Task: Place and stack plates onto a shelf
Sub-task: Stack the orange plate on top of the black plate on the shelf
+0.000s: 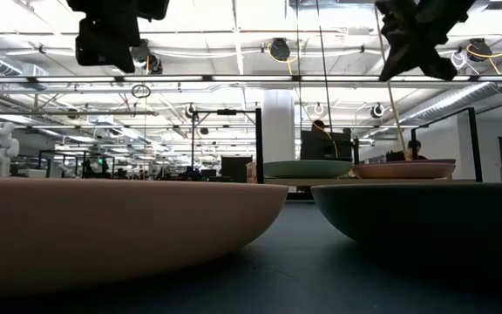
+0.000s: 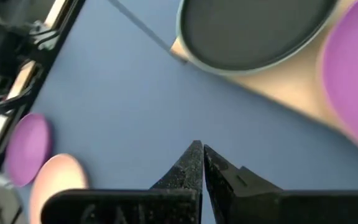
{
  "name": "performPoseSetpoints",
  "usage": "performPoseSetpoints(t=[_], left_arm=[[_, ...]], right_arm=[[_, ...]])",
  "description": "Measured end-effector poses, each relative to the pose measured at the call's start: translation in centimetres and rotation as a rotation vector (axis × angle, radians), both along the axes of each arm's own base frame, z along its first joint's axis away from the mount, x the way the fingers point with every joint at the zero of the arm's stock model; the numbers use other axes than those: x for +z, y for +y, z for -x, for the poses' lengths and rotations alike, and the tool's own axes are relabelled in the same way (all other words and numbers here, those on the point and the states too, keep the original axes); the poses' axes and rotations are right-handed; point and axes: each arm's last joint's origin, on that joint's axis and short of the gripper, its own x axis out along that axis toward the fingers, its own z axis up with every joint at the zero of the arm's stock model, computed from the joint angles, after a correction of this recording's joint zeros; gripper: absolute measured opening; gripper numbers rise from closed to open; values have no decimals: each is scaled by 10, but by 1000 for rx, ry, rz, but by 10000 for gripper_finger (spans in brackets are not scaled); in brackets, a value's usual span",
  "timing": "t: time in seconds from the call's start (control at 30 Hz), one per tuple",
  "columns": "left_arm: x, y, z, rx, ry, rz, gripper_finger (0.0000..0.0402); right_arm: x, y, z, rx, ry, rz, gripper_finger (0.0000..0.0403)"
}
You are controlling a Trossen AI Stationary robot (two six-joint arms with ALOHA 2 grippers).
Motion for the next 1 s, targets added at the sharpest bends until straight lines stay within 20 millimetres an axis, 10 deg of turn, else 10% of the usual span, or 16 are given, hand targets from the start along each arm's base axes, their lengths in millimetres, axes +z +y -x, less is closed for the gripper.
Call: performPoseSetpoints(t=[1.0], left_arm=[[-6,-64,22,-132,-61,-88,185]], right_arm=[[7,63,-14,227,-107,2,0]])
